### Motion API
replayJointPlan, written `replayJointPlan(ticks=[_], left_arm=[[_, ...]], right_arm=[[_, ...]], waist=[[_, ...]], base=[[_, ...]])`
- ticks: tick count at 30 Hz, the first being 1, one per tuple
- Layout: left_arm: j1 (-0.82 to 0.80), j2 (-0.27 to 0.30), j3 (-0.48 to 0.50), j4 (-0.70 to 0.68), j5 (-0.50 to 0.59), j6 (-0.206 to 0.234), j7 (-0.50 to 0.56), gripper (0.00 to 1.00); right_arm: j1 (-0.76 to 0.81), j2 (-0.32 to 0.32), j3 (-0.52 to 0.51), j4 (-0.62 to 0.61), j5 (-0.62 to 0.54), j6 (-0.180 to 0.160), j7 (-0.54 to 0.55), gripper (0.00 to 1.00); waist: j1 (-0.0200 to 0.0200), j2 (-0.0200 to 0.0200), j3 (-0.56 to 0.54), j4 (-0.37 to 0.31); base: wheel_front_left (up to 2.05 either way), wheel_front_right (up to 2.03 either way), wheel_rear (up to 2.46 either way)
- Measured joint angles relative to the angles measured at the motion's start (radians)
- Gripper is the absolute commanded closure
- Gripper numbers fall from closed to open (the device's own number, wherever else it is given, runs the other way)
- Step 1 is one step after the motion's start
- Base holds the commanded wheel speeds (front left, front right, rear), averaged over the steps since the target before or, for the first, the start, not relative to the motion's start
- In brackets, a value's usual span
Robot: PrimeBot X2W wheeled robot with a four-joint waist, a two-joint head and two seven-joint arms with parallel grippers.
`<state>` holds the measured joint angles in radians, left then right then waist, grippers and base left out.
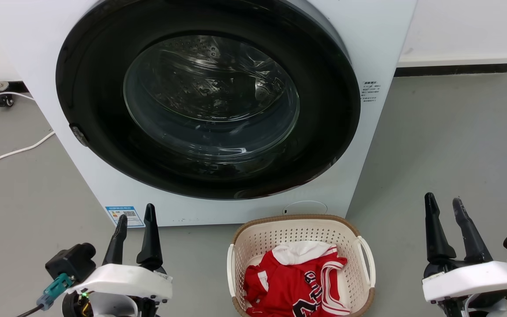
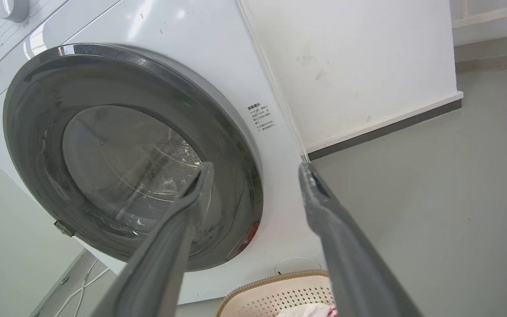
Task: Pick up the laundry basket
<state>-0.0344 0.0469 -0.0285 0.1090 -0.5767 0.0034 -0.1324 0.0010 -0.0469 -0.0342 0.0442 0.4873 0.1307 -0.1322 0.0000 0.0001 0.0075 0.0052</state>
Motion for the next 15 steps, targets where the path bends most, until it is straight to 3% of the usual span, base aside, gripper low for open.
replayJointPlan(ticks=[15], left_arm=[[0.01,0.001,-0.019,-0.001,0.149,0.023,-0.039,0.0]], right_arm=[[0.011,0.0,0.004,-0.024,-0.166,0.0,-0.036,0.0]], waist=[[0.0,0.0,0.0,0.001]], base=[[0.0,0.0,0.0]])
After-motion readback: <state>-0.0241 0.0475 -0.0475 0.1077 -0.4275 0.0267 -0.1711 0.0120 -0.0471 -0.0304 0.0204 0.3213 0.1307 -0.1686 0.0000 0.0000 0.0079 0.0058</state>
